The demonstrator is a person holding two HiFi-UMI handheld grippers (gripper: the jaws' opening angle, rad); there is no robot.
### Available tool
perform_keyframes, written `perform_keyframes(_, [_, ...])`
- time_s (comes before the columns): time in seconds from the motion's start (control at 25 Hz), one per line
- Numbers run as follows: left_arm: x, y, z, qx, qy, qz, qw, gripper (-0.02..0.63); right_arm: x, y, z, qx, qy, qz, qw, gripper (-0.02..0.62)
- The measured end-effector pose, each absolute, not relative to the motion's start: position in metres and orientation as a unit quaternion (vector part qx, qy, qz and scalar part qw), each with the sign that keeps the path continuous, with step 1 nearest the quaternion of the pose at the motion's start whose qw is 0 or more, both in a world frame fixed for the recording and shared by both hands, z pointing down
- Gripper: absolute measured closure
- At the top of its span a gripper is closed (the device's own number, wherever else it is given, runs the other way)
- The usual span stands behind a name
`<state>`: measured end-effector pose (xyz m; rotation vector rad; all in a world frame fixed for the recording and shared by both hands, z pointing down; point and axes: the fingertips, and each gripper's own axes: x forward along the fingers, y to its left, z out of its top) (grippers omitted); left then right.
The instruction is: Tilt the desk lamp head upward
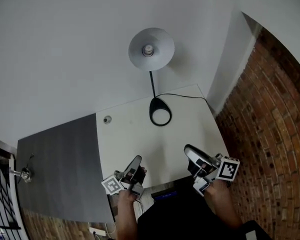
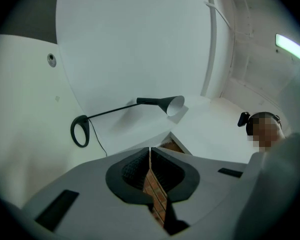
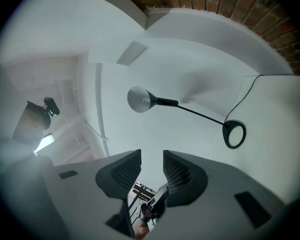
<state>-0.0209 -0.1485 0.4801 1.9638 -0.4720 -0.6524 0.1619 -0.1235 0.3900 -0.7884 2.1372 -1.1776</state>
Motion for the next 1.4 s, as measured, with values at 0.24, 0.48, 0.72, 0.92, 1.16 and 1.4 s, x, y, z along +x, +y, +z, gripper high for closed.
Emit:
perform_keyframes(0.24, [0.014, -0.077, 0.489, 0.798, -0.11, -0.272, 0.527, 0.592, 0.159, -0.029, 0.413, -0.377, 0.775, -0.438, 0.255, 0.462])
perform_keyframes(0.48, [0.022, -0.051, 0.454, 0.811, -0.074, -0.278, 0.509, 0.592, 0.171, -0.003, 0.377, -0.403, 0.784, -0.39, 0.268, 0.5])
perform_keyframes(0.72, [0.014, -0.046, 0.43, 0.818, -0.097, -0.3, 0.481, 0.592, 0.164, 0.005, 0.359, -0.374, 0.806, -0.371, 0.27, 0.523])
perform_keyframes(0.92, [0.051, -0.033, 0.422, 0.828, -0.089, -0.277, 0.479, 0.592, 0.192, 0.017, 0.354, -0.371, 0.813, -0.355, 0.274, 0.538])
perform_keyframes(1.16, [0.099, -0.007, 0.414, 0.849, -0.073, -0.23, 0.47, 0.592, 0.232, 0.035, 0.371, -0.363, 0.804, -0.365, 0.297, 0.56])
perform_keyframes(1.4, [0.112, 0.007, 0.409, 0.855, -0.089, -0.206, 0.467, 0.592, 0.243, 0.043, 0.38, -0.34, 0.803, -0.374, 0.314, 0.566])
